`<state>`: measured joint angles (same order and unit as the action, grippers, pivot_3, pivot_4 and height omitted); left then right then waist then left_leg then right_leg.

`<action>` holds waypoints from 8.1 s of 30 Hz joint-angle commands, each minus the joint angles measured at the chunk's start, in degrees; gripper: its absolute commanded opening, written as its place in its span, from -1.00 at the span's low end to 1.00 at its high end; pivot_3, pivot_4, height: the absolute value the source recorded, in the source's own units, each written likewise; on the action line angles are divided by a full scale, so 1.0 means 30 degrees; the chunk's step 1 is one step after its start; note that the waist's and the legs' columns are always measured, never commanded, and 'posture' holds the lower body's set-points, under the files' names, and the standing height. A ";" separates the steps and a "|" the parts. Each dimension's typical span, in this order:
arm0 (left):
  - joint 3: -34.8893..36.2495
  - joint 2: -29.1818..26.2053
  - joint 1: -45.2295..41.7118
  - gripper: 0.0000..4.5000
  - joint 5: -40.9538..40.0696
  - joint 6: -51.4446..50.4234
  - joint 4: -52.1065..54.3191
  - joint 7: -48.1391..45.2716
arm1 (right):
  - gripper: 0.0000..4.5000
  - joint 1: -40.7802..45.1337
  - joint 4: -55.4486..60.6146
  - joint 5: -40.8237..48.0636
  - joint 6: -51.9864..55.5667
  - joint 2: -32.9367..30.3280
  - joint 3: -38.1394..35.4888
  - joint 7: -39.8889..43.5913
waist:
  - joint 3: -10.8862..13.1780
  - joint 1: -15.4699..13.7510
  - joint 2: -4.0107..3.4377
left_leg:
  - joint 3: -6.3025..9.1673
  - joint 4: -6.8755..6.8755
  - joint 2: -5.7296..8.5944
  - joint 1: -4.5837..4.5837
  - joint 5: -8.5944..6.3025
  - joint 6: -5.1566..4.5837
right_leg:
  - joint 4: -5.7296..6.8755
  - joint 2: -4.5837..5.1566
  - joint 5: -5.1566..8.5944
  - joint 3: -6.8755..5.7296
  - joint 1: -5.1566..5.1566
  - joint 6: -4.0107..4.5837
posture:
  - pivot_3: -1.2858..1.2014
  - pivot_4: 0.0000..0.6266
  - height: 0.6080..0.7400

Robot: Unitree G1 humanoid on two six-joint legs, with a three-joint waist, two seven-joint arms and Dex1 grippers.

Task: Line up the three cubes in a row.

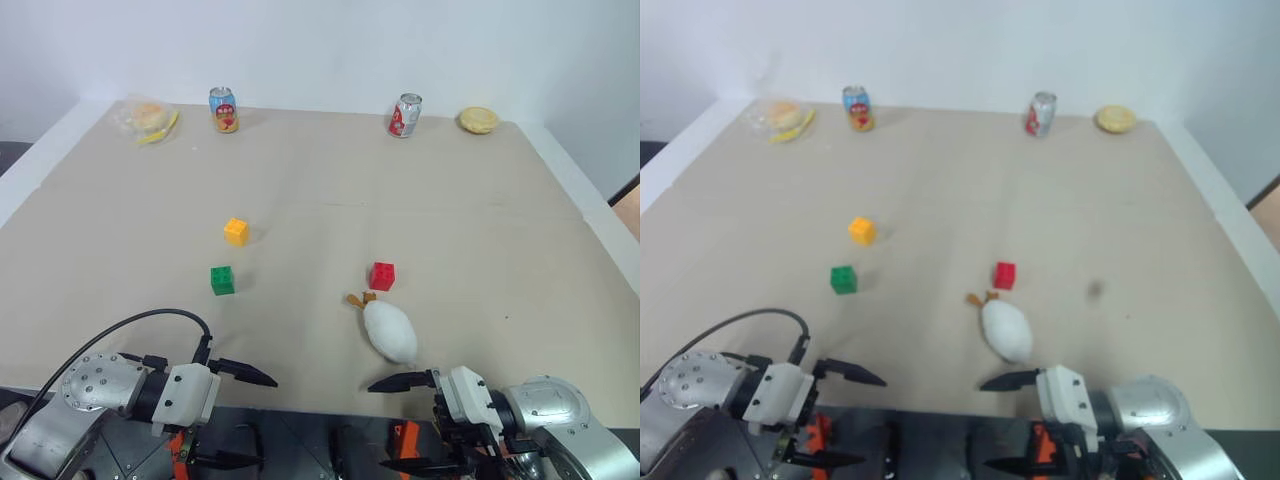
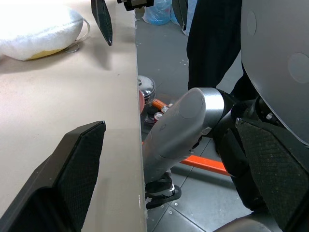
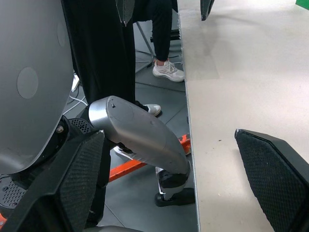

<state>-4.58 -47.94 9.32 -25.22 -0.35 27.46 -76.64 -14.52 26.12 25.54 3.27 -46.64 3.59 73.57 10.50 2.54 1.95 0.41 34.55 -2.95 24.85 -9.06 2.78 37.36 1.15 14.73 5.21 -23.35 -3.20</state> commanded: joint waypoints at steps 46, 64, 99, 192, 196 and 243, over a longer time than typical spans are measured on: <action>0.0641 0.5784 -0.9047 1.00 -0.3169 -0.5843 -0.2415 0.6095 | 0.33 0.8353 0.0240 0.2189 1.5619 -0.1277 0.0603 -1.0253 | -0.0011 0.0010 0.0006 | 0.0114 0.0308 -0.0003 0.0081 0.0005 -0.0070 | 0.0281 -0.0148 -0.0088 0.0049 0.0019 -0.0188 | 0.03 -0.52 0.90; -0.1041 1.0237 -1.2647 1.00 -0.0692 -0.4720 -0.5745 0.8718 | -0.99 1.1444 -0.6072 0.3288 1.1618 0.0807 -0.8604 -1.3895 | -0.0009 0.0023 0.0006 | 0.0063 0.0469 0.0023 0.0078 0.0056 -0.0147 | 0.0251 -0.0147 -0.0217 0.0146 0.0069 -0.0191 | 0.03 -0.52 0.90; -0.1037 1.2197 -1.2792 1.00 0.0327 -0.3281 -0.7010 0.9241 | 0.99 1.4914 -1.0897 0.0768 0.7152 0.0620 -0.5847 -0.7732 | -0.0045 0.0368 -0.0196 | -0.0017 0.0313 0.0077 0.0054 0.0103 -0.0238 | 0.0245 -0.0196 -0.0286 0.0374 0.0003 -0.0348 | 0.03 -0.52 0.90; 0.4918 0.0079 -0.8804 1.00 0.0181 -0.2549 -1.2142 0.2627 | 0.99 1.7289 -0.6020 0.0655 0.8523 0.4082 0.1375 -0.0586 | -0.0003 0.0484 -0.0090 | 0.0031 0.0278 -0.0011 0.0099 0.0075 -0.0139 | 0.0265 -0.0206 -0.0146 0.0223 -0.0064 -0.0087 | 0.03 -0.52 0.90; 0.3438 -0.0020 -1.1446 1.00 0.1461 -0.1140 -1.5684 0.0326 | 0.99 1.7155 -0.5480 0.0801 0.8745 0.4417 0.1482 -0.1104 | -0.0003 0.0457 -0.0090 | 0.0030 0.0271 -0.0017 0.0106 0.0075 -0.0139 | 0.0270 -0.0211 -0.0147 0.0209 -0.0075 -0.0082 | 0.03 -0.52 0.90; -0.3424 0.6977 -1.4860 -0.41 0.5095 -0.4613 -1.1145 -0.0251 | 1.00 1.3509 -0.2936 0.1764 0.9959 0.0333 -0.2780 -0.4608 | -0.0007 0.0058 -0.0082 | 0.0050 0.0357 -0.0007 0.0223 0.0062 -0.0126 | 0.0530 -0.0255 -0.0084 0.0248 -0.0201 -0.0203 | 0.03 -0.52 0.90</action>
<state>-14.16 -26.78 -35.40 -10.71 -12.89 -9.83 -79.21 25.78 14.93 30.16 33.25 -44.42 -1.83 60.05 10.48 2.71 1.71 0.57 35.63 -2.99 25.49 -8.87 2.40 38.99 0.33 14.47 5.96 -23.96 -3.78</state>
